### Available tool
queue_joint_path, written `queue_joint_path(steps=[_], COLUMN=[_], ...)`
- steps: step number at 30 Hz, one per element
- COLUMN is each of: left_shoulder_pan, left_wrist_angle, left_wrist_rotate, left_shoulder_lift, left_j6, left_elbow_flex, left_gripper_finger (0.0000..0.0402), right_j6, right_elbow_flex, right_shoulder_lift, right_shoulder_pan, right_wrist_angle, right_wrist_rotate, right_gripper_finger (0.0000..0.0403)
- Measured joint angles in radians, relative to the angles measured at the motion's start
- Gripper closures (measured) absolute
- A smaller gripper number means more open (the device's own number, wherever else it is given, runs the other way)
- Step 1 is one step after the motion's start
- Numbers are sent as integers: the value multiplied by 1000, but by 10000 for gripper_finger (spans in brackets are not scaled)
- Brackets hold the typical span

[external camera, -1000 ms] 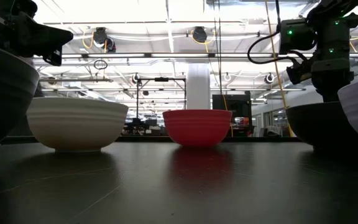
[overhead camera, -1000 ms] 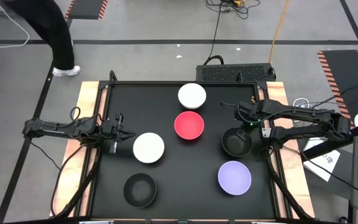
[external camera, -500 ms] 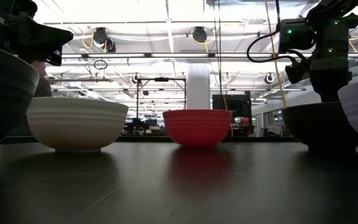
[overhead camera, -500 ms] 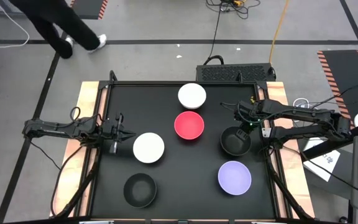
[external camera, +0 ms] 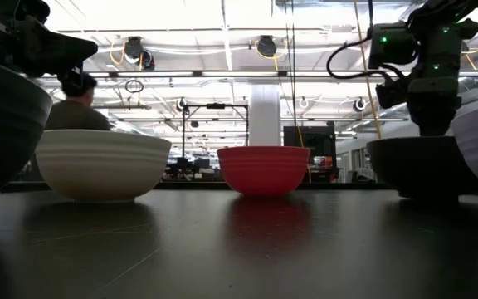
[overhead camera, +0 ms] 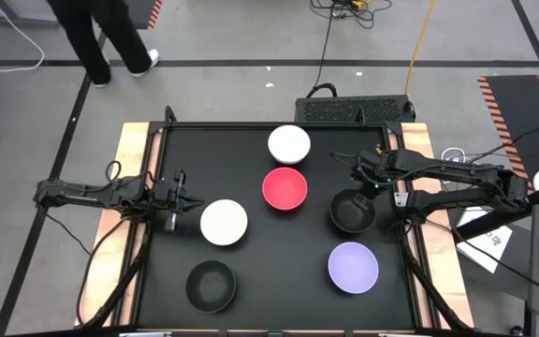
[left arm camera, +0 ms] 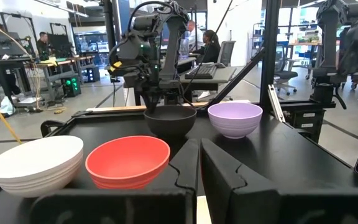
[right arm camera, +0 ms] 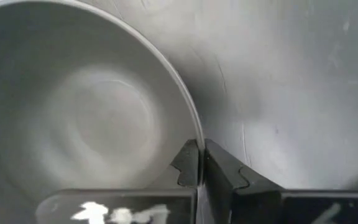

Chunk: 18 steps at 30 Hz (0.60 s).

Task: Nest bowls inside each other
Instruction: Stack the right black bowl on top of the red bowl

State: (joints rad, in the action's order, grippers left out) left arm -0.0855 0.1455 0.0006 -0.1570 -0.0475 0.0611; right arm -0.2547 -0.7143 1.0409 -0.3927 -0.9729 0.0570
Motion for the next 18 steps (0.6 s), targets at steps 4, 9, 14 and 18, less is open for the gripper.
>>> queue_joint_path(steps=[4, 9, 14, 18], left_shoulder_pan=[0, 0, 0, 0], left_wrist_angle=[0, 0, 6, 13], left_wrist_rotate=[0, 0, 0, 0], left_shoulder_lift=[0, 0, 0, 0], left_j6=[0, 0, 0, 0], left_elbow_flex=[0, 0, 0, 0], left_gripper_finger=[380, 380, 380, 380], right_j6=[24, 42, 58, 58], right_elbow_flex=[0, 0, -4, -14], right_shoulder_lift=[0, -1, -39, -111], right_shoulder_pan=[0, 0, -5, -17], right_wrist_angle=[40, 43, 40, 78], right_wrist_rotate=[0, 0, -2, -2], right_gripper_finger=[402, 402, 401, 401])
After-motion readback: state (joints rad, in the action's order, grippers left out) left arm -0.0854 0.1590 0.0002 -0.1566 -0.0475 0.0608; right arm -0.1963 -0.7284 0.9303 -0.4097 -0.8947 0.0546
